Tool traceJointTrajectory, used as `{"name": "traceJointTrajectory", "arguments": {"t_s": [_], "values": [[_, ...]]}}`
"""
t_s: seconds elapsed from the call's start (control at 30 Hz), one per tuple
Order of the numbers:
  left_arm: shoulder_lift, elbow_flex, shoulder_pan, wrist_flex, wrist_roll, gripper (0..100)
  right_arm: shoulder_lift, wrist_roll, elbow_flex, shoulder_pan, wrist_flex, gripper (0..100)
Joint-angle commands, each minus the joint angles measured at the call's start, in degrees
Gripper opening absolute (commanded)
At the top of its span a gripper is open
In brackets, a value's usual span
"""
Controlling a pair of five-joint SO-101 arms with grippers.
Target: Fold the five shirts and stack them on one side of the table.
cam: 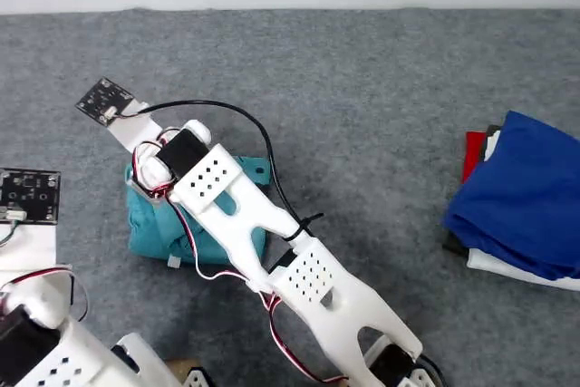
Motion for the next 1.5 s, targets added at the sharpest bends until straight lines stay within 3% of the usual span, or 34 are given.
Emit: {"name": "traceJointTrajectory", "arguments": {"t_s": [0.0, 0.1, 0.33, 0.57, 0.73, 0.93, 1.17, 1.33, 1.47], "values": [[0.0, 1.19, -0.35, -1.05, 0.44, 10, -5.32, 0.62, -4.31, 2.15, 5.14, 10.5], [-0.09, 2.33, -0.35, -1.05, 0.44, 10, -5.49, 0.7, -3.78, 3.91, 8.13, 0.4], [-0.09, 1.98, -0.44, -1.05, 0.35, 10, -5.32, 4.75, 7.82, 7.69, 7.78, 1.0], [-0.09, 1.98, -10.99, -1.23, 0.18, 10, -3.74, 5.71, 18.81, -0.4, -2.42, 1.0], [-0.09, 1.98, -15.12, -1.41, -0.62, 10, -2.24, 11.78, 16.35, -6.81, -13.49, 1.0], [-0.09, 1.98, -15.12, -1.41, -2.29, 10, -6.55, 12.22, 1.93, -9.63, -8.22, 1.4], [-0.09, 2.42, -14.95, -1.41, -2.29, 10, -7.08, 12.13, -1.23, -1.1, 3.56, 1.5], [0.18, 2.42, -14.86, -1.49, -2.29, 10, -2.33, 12.31, 3.34, 6.29, 2.77, 1.5], [0.26, 2.51, -14.95, -1.49, -2.29, 10, 2.95, 12.31, 4.31, 4.88, -0.57, 1.5]]}}
